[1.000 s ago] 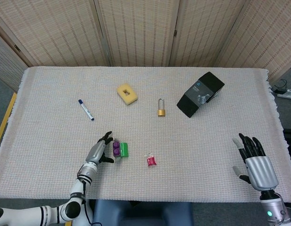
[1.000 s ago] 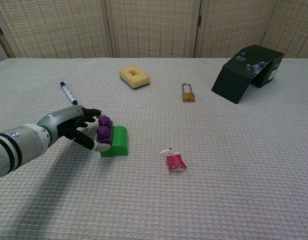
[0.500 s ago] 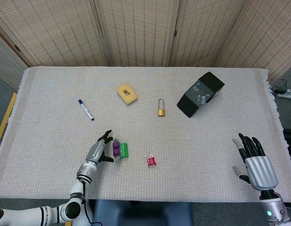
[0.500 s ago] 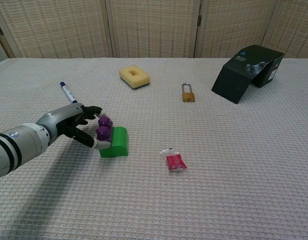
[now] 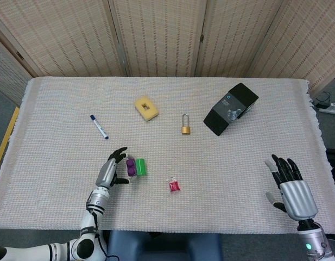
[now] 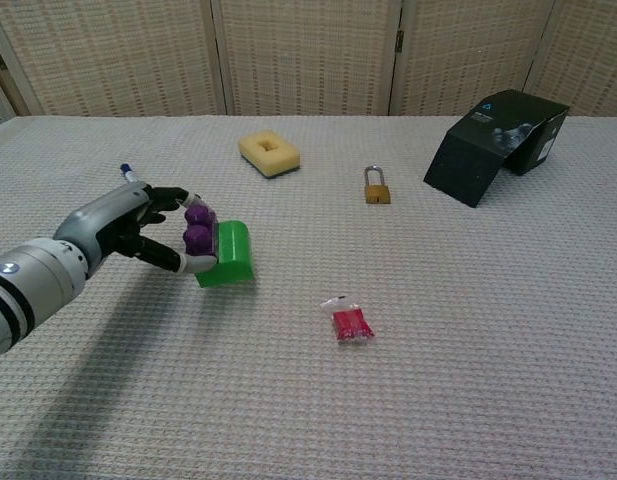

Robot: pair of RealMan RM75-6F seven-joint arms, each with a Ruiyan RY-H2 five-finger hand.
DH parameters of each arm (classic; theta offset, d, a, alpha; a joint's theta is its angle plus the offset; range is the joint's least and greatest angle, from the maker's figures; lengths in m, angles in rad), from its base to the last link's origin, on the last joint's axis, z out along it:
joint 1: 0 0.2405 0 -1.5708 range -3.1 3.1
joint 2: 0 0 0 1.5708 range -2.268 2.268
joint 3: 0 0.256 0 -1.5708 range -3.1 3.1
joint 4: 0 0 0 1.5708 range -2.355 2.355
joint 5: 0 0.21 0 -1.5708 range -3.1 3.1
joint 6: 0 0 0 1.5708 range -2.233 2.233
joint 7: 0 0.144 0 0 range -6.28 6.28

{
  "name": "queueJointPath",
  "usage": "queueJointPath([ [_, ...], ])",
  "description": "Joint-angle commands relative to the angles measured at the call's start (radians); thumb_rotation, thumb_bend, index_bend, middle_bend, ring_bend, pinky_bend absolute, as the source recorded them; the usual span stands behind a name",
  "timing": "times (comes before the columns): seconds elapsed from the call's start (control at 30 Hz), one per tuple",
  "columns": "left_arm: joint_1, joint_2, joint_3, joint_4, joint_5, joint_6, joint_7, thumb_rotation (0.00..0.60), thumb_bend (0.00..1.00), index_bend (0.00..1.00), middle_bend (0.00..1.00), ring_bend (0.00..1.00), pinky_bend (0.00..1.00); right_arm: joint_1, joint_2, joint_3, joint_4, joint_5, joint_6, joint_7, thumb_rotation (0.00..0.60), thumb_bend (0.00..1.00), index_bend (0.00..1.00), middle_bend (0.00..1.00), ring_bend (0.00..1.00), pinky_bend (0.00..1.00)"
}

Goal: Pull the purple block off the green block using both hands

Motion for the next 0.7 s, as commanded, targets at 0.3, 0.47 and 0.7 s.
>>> queueJointPath([
  [0.3,0.109,0.049,0.021,-0.229,-0.005,0.089,-0.035,0.6,0.55,0.84,0.17,0.0,0.0,0.187,-0.073,-0.014,0.17,-0.087,-0.187,0.619,0.6,0.33,0.0,0.0,0.0,0.0],
  [0.47,0.119,0.043,0.024,-0.283,-0.008,0.099,-0.016,0.6,0.55,0.84,0.17,0.0,0.0,0.31,-0.141,-0.021,0.275,-0.108,-0.28,1.101,0.6,0.33,0.0,0.0,0.0,0.0],
  [0.7,0.118,0.025,0.017,-0.318,-0.003,0.112,0.016,0.6,0.55,0.84,0.17,0.0,0.0,0.431,-0.229,-0.039,0.373,-0.145,-0.348,1.381,0.6,0.33,0.0,0.0,0.0,0.0],
])
